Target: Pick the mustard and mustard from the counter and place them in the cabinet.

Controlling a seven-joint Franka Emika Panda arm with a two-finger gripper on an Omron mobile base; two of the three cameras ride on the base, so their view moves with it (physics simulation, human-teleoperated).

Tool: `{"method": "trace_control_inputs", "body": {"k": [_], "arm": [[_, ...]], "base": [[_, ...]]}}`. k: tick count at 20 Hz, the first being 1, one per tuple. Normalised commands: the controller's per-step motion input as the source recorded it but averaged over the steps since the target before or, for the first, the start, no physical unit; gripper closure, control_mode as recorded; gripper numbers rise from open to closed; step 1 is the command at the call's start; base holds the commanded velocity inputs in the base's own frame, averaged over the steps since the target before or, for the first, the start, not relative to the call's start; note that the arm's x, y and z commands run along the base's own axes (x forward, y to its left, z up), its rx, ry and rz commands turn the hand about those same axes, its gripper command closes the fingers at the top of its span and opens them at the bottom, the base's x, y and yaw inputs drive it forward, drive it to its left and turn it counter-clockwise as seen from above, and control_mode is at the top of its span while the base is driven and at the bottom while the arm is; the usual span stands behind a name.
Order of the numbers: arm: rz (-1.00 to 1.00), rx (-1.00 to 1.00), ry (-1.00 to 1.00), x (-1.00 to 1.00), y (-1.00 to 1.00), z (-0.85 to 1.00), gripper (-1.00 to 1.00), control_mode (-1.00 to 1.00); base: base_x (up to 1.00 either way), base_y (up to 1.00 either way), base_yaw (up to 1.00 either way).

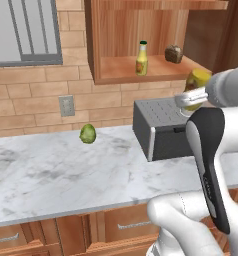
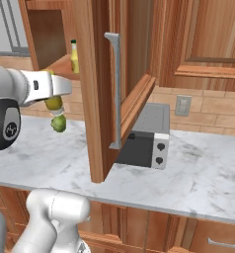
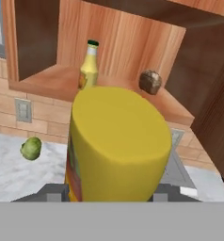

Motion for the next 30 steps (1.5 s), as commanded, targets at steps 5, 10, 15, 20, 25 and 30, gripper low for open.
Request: {"method": "trace_control_inputs", "body": {"k": [5, 10, 15, 20, 25, 30], "arm": [[-0.03, 0.0, -0.03, 0.04, -0.03, 0.12, 1.0, -1.0], [-0.02, 0.0, -0.02, 0.18, -0.05, 0.07, 1.0, -1.0], [-0.02, 0.0, 0.0, 0.28, -0.13, 0.1, 1.0, -1.0], [-0.01, 0.0, 0.0, 0.32, -0.14, 0.08, 1.0, -1.0], [0.0, 0.0, 0.0, 0.22, -0.08, 0.01, 1.0, -1.0], [0.0, 0.0, 0.0, 0.2, -0.04, 0.0, 1.0, -1.0]], "base": [[0.0, 0.0, 0.0], [0.0, 0.0, 0.0], [0.0, 0.0, 0.0], [0.0, 0.0, 0.0], [0.0, 0.0, 0.0], [0.0, 0.0, 0.0]]}}
